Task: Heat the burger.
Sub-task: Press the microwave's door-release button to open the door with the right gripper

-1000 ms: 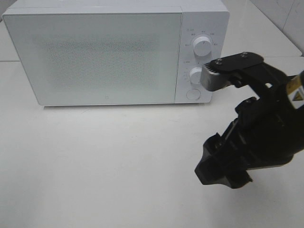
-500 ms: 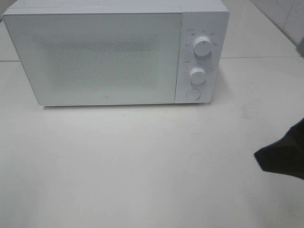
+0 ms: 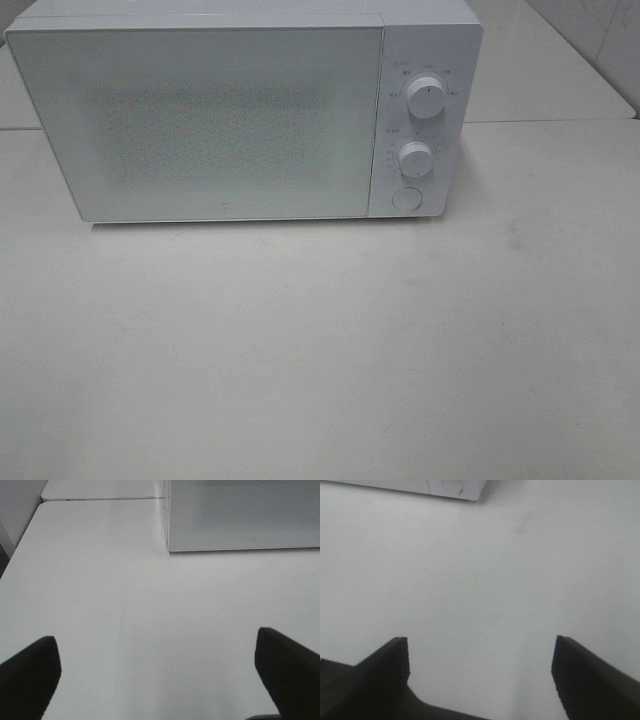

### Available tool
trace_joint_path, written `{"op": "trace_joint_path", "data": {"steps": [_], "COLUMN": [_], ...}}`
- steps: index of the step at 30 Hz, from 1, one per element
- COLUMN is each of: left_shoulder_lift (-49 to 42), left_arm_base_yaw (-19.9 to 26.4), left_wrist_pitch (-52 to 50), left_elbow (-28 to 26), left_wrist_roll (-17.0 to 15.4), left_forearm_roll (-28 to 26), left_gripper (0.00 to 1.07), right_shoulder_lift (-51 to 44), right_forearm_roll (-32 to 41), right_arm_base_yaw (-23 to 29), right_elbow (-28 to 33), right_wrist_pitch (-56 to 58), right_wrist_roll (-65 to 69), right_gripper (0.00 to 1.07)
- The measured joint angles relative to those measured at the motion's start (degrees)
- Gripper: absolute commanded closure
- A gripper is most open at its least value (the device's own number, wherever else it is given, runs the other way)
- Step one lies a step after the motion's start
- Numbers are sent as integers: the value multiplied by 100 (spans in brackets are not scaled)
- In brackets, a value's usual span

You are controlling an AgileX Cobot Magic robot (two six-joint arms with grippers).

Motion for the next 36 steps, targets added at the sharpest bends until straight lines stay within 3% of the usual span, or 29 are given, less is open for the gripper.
{"op": "trace_joint_path", "data": {"steps": [6,15,36], "left_shoulder_lift": [0,0,0], "left_arm_base_yaw": [0,0,0], "left_wrist_pitch": [0,0,0], "left_elbow": [0,0,0], "left_wrist_roll": [0,0,0], "left_forearm_roll": [0,0,0], "left_gripper": [8,8,8], "right_shoulder_lift": [-934,-1862,-1942], "right_forearm_roll": [-206,-235,-223], "right_arm_base_yaw": [-476,-670,-670], "right_elbow": [178,378,441], "right_wrist_pitch": [218,172,63], "right_wrist_roll": [0,-6,-103], "right_gripper": [31,31,31]}}
